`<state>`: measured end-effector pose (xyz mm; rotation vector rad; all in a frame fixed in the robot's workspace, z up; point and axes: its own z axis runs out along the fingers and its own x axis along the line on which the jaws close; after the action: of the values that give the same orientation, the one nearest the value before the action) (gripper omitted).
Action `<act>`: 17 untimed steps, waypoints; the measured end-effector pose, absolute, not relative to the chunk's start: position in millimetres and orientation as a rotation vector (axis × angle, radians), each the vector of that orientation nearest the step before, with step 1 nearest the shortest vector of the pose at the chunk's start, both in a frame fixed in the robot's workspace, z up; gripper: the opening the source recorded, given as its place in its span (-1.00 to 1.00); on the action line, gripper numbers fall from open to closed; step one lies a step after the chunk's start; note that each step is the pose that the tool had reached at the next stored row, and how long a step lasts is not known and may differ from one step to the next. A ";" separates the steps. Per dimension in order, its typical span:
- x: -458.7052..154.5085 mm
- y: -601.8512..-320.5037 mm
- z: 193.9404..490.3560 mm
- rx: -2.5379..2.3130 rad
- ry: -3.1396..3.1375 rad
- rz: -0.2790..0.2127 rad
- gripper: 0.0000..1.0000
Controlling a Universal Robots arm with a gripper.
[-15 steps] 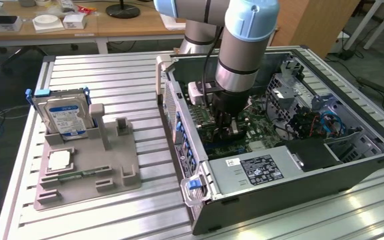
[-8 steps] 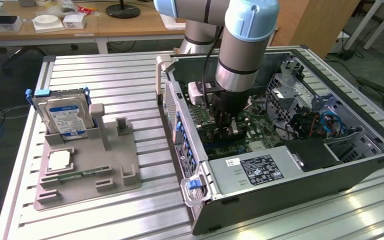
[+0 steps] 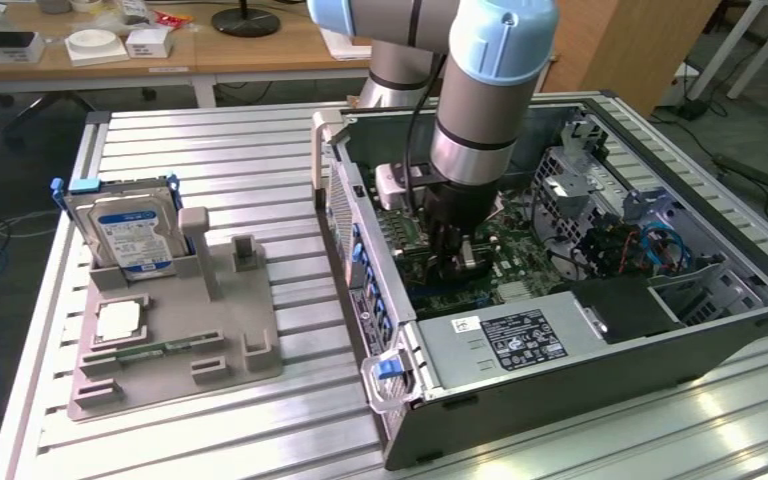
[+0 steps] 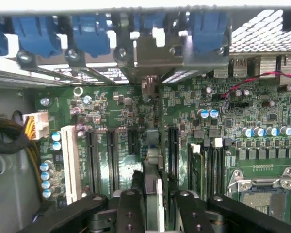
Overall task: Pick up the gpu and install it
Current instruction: 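Insert the gpu into the slot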
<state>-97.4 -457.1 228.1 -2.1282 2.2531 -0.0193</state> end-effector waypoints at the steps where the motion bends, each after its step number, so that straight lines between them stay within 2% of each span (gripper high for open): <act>1: -97.4 -457.2 228.7 -2.129 2.254 -0.021 -0.32; 17: -97.2 -457.4 237.3 -2.129 2.252 -0.024 -0.32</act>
<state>-97.2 -457.4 237.3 -2.1290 2.2523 -0.0242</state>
